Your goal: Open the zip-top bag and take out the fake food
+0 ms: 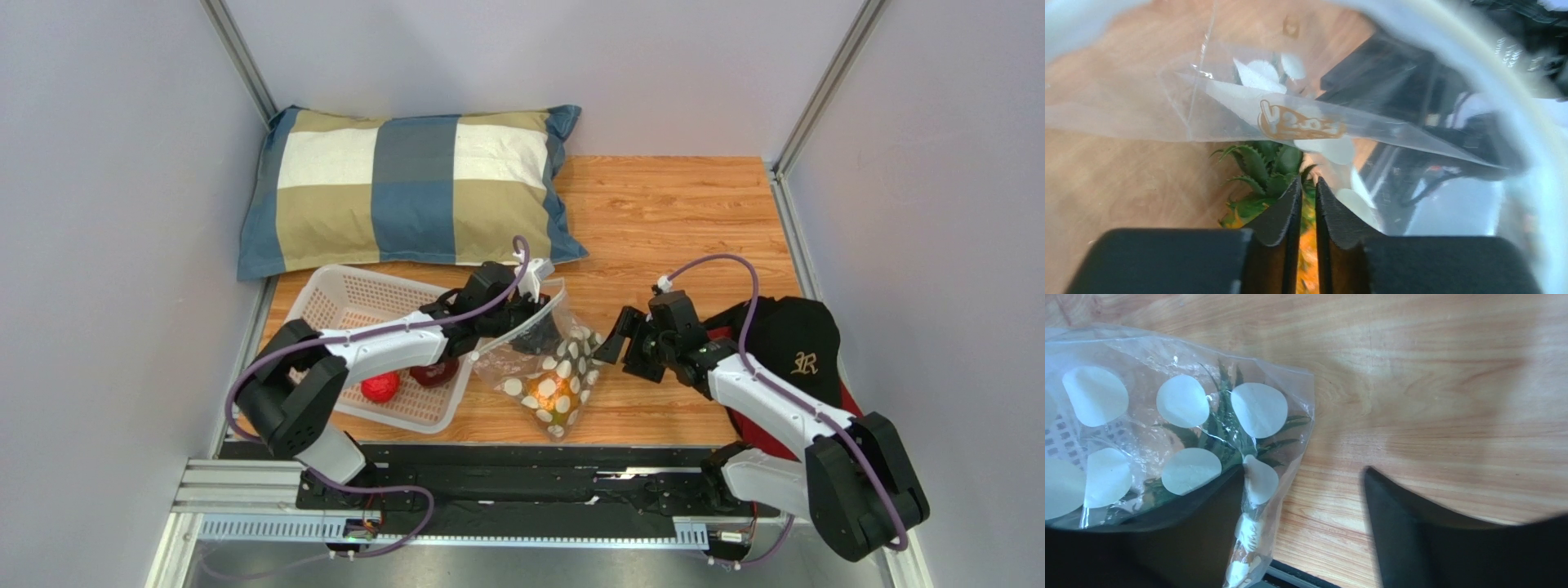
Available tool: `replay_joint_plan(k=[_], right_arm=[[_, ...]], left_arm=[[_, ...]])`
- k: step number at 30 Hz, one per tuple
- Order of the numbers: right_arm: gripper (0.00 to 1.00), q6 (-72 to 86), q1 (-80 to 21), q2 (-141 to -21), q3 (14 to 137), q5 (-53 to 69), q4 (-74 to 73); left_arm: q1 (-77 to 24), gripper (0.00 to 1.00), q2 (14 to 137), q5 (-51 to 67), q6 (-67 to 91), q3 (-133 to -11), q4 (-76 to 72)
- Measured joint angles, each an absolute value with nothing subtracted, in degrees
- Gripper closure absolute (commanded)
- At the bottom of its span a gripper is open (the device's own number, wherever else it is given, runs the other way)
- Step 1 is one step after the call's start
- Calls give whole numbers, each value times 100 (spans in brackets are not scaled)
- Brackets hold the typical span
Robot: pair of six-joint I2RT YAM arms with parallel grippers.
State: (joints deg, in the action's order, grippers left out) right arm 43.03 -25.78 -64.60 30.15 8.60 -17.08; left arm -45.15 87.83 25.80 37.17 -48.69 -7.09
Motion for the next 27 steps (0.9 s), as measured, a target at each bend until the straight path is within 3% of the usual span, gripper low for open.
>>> replay_joint_plan(k=[2,3,5,11,19,22,23,24,27], right_arm=[[49,4466,-2565,-6556,2853,967,-1476],[50,4541,-2561,-6563,2749,1009,-1352],[58,4705,-2558,-6558,2541,1083,-1076],[87,4764,-2556,-6827,2443,1271,-469],[96,4998,-2694,-7664,2488,1769,432],[99,5118,-2790,-7793,2480,1817,631],[100,5124,-2810,-7791,2480,1804,628],[100,5140,-2816,-7778,2480,1787,602],[100,5089,-2869,-7526,2491,1671,296]], left_arm=[[-4563,63,9085,2633,3680,-4893,-705],[-4593,52,9233,2659,3673,-4895,-703],[-4648,44,9520,2720,3688,-4928,-790],[-4709,44,10145,2775,3677,-5190,-934],[-4764,42,10556,2812,3695,-5474,-1017],[-4733,71,10724,2884,3763,-5509,-1057],[-4718,87,10770,2893,3774,-5535,-1052],[-4705,95,10794,2923,3802,-5566,-1046],[-4711,100,10805,2858,3795,-5634,-1052]])
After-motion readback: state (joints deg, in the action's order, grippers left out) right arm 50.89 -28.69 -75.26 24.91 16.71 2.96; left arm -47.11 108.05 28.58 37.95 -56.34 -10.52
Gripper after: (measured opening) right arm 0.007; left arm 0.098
